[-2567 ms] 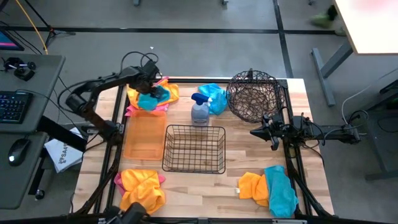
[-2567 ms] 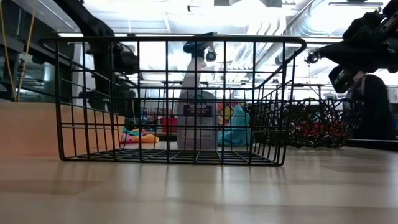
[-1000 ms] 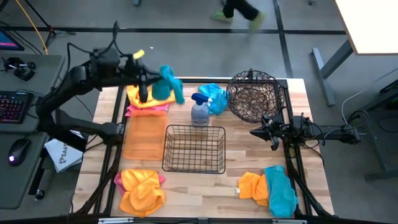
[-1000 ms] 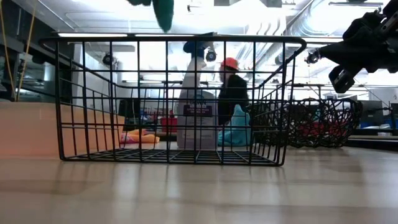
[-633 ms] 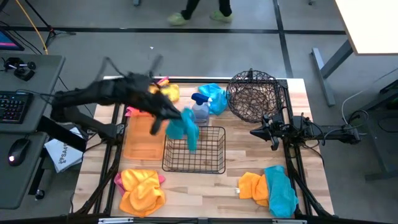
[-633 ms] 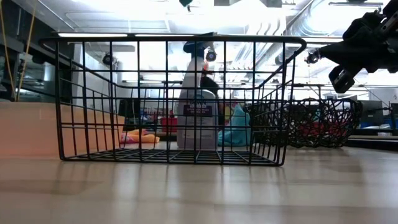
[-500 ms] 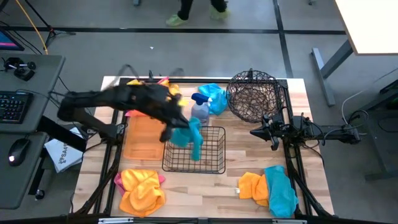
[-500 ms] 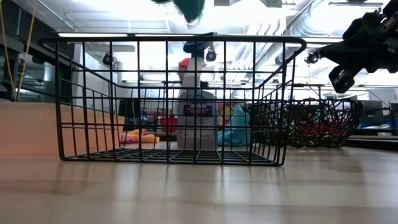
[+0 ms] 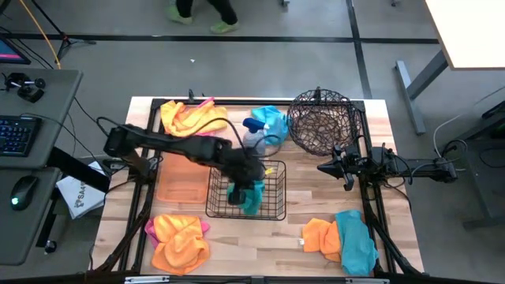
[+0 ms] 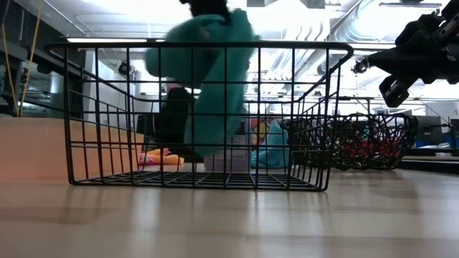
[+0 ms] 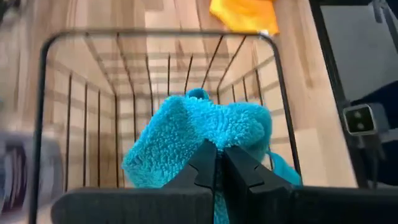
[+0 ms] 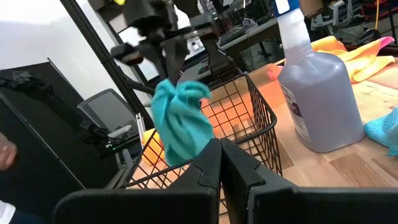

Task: Sort microfiber towel by color & place in baskets
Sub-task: Put the top left blue towel into the bottom wire basket

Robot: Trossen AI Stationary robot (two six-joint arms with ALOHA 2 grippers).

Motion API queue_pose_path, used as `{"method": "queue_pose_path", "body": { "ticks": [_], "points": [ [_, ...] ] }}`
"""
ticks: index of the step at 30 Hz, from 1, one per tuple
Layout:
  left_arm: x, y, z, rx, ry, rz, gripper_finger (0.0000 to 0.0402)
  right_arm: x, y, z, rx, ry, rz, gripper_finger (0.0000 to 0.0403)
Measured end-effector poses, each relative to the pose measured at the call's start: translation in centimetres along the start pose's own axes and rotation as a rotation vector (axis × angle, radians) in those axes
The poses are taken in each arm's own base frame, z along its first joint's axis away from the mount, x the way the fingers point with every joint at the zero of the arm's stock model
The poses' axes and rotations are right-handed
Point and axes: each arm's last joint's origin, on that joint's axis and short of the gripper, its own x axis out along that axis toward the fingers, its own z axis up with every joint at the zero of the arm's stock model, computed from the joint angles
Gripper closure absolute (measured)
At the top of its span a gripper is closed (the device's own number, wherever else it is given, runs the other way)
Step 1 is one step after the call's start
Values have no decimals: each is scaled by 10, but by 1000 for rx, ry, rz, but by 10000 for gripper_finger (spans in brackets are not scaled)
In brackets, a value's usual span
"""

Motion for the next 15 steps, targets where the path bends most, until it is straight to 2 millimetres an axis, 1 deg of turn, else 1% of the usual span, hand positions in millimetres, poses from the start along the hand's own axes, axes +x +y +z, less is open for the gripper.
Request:
{"method": "queue_pose_path", "body": {
  "ticks": [3, 6, 9, 13, 15],
  "points": [
    [17, 4, 1, -2, 18, -5, 401, 0, 0, 0, 0, 0, 0, 402],
    [24, 9, -7, -25, 31, -16, 401, 0, 0, 0, 0, 0, 0, 402],
    [21, 11, -27, -95, -19, -16, 401, 0, 0, 0, 0, -1, -1, 402],
    [8, 12, -64, -219, -204, -2, 401, 0, 0, 0, 0, 0, 0, 402],
    [0, 11, -82, -246, -317, 10, 401, 0, 0, 0, 0, 0, -1, 402]
  ]
}}
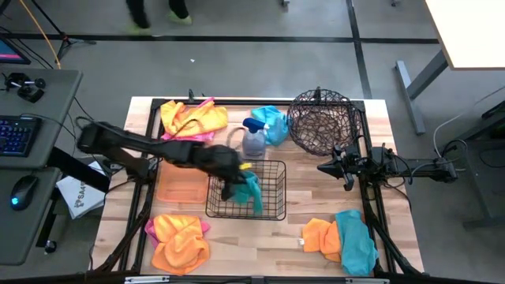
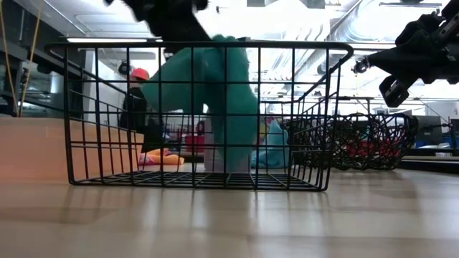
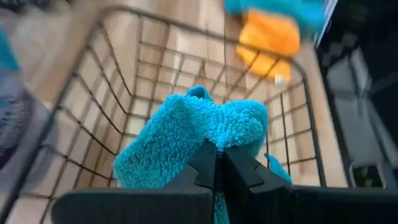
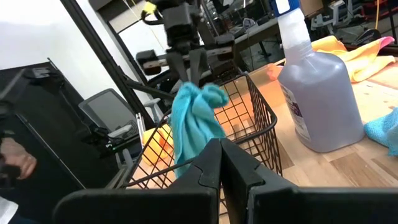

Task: Sort microfiber towel by color & place in baskets
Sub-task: Put the top left blue towel into the bottom wire basket, then put the bottom right blue towel into the bottom wire basket

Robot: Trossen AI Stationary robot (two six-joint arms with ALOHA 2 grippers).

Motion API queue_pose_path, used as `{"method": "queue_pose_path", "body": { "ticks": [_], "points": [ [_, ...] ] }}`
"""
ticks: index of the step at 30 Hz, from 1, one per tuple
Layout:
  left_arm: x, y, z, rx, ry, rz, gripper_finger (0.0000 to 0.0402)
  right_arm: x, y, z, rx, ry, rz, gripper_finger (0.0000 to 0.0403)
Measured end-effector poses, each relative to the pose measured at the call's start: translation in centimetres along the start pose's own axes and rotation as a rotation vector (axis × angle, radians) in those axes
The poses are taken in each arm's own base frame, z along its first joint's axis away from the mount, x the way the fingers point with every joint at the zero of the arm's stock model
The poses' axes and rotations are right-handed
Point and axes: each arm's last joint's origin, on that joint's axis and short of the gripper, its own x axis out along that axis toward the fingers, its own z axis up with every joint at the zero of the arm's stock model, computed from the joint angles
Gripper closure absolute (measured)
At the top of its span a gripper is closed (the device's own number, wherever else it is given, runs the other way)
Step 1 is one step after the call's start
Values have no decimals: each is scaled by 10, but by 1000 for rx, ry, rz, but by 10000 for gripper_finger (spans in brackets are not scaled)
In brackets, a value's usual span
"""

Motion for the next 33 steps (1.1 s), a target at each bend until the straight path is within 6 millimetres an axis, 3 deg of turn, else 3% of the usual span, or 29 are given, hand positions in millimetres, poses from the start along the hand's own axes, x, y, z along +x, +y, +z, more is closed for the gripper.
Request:
{"method": "queue_pose_path", "body": {
  "ticks": [4, 10, 15, 21, 24, 27, 30, 33],
  "points": [
    [-15, 6, -22, 0, -129, -26, 401, 0, 0, 0, 0, -1, 1, 402],
    [-15, -5, -40, 125, -97, -63, 375, 0, 0, 0, 0, -1, 1, 402],
    [-15, -17, -39, 260, -120, -62, 307, 0, 0, 0, 0, 0, 1, 402],
    [-23, -25, -19, 309, -167, -70, 210, 0, 0, 0, 0, 0, 1, 402],
    [-43, -34, 4, 279, -224, -99, 174, 0, 0, 0, 0, -1, 1, 402],
    [-76, -43, 25, 244, -354, -167, 158, 0, 0, 0, 0, 0, 1, 402],
    [-99, -44, 27, 219, -455, -200, 157, 0, 0, 0, 0, 0, 1, 402],
    [-112, -41, 15, 151, -529, -212, 160, 0, 0, 0, 0, -1, 1, 402]
  ]
}}
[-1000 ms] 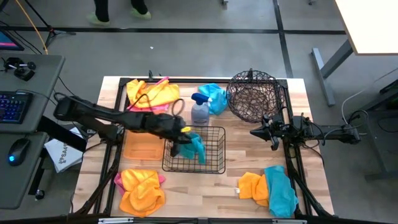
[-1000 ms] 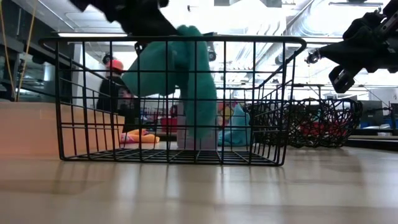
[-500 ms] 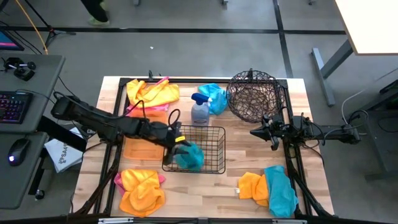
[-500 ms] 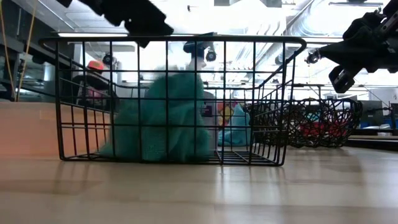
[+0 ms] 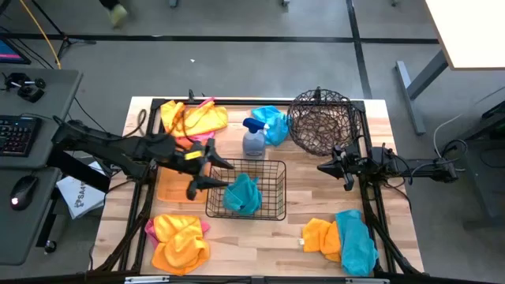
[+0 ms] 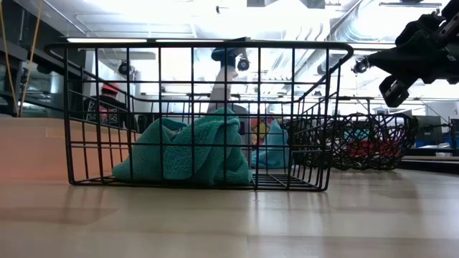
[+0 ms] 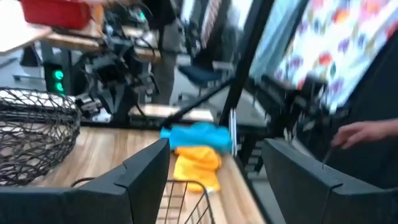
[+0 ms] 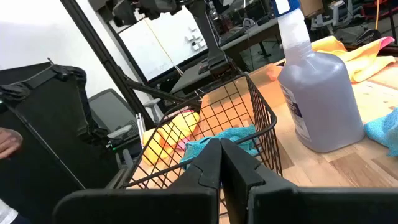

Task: Sort microfiber towel by color & place in baskets
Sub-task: Put the bottom right blue towel into the bottom wire basket

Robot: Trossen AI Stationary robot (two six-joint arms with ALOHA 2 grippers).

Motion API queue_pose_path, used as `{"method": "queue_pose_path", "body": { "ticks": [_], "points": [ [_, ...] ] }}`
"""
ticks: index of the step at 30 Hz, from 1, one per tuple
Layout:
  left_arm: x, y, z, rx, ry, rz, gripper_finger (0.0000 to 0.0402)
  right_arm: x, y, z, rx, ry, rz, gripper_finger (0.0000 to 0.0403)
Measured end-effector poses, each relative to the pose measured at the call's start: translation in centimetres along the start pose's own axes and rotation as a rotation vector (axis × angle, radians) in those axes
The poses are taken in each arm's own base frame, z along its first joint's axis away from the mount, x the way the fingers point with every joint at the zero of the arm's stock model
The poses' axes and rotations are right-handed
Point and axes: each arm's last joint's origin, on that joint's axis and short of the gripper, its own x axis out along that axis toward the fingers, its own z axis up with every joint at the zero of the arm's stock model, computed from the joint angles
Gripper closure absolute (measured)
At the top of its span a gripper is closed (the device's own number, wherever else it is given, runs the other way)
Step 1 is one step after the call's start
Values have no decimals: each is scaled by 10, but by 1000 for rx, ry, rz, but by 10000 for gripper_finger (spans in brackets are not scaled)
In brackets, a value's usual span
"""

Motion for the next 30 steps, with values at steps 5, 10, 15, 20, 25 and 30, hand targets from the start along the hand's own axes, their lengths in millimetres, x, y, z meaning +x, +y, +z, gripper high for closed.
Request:
{"method": "queue_pose_path", "body": {
  "ticks": [5, 10, 15, 20, 25, 30],
  "points": [
    [-18, 6, -27, -149, -128, 95, 165, 0, 0, 0, 0, 0, 0, 402],
    [-28, 13, -33, -299, -287, 196, 165, 0, 0, 0, 0, -2, -1, 402],
    [-30, 19, -28, -392, -377, 259, 165, -4, 5, 26, 282, -377, -67, 402],
    [-30, 24, -27, -457, -403, 277, 165, -13, 13, 50, 506, -699, 23, 402],
    [-32, 29, -22, -498, -448, 260, 165, -3, 36, 88, 458, -577, 88, 395],
    [-38, 34, -17, -496, -441, 205, 165, 20, 55, 112, 389, 34, -178, 350]
  ]
}}
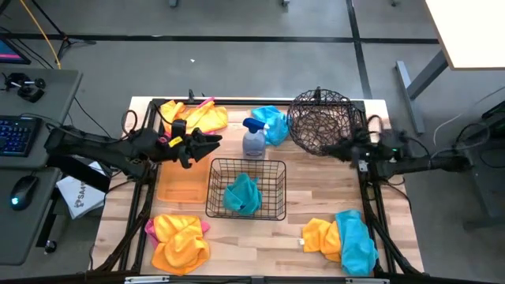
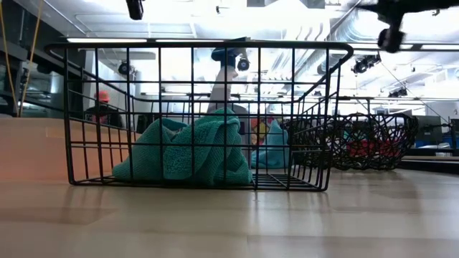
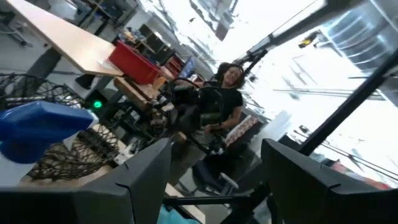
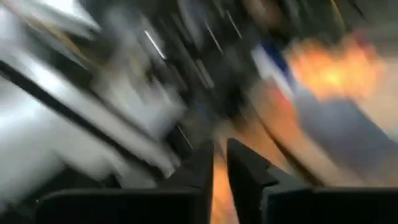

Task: Sort microfiber towel by color & place in baskets
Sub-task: Put the bottom right blue towel into the bottom wire basket

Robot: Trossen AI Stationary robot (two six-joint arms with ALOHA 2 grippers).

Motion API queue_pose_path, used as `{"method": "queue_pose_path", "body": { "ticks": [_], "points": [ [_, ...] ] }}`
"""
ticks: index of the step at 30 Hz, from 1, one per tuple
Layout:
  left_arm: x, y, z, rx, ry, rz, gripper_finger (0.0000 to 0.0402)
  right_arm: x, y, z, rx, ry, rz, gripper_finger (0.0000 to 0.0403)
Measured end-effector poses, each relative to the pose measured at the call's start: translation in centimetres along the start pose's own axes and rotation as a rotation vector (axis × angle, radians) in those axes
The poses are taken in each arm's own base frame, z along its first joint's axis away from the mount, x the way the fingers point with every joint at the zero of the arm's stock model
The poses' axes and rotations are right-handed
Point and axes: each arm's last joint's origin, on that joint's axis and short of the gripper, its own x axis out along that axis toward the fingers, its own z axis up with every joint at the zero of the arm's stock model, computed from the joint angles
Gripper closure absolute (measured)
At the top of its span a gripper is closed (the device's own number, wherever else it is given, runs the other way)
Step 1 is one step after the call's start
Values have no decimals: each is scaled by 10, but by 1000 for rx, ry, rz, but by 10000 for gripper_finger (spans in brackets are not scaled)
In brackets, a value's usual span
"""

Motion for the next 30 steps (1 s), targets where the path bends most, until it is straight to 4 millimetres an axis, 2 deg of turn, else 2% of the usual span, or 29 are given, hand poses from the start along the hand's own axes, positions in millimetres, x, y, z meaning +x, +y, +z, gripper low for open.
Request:
{"method": "queue_pose_path", "body": {
  "ticks": [3, 6, 11, 16, 22, 30],
  "points": [
    [-3, 3, 4, 34, 22, -2, 165, 6, 10, -4, -4, 405, -188, 308],
    [-8, 8, 6, 83, 77, 17, 165, 13, 15, -19, 83, 762, -321, 272],
    [-21, 16, 8, 119, 176, 84, 165, 27, 22, -60, 187, 1089, -502, 254],
    [-34, 22, 9, 158, 247, 130, 165, 31, 23, -99, 136, 1263, -651, 253],
    [-38, 23, 9, 277, 277, 120, 165, 40, 19, -128, 108, 1331, -811, 253],
    [-35, 23, 5, 253, 333, 73, 165, 49, 11, -164, 60, 1471, -952, 253]
  ]
}}
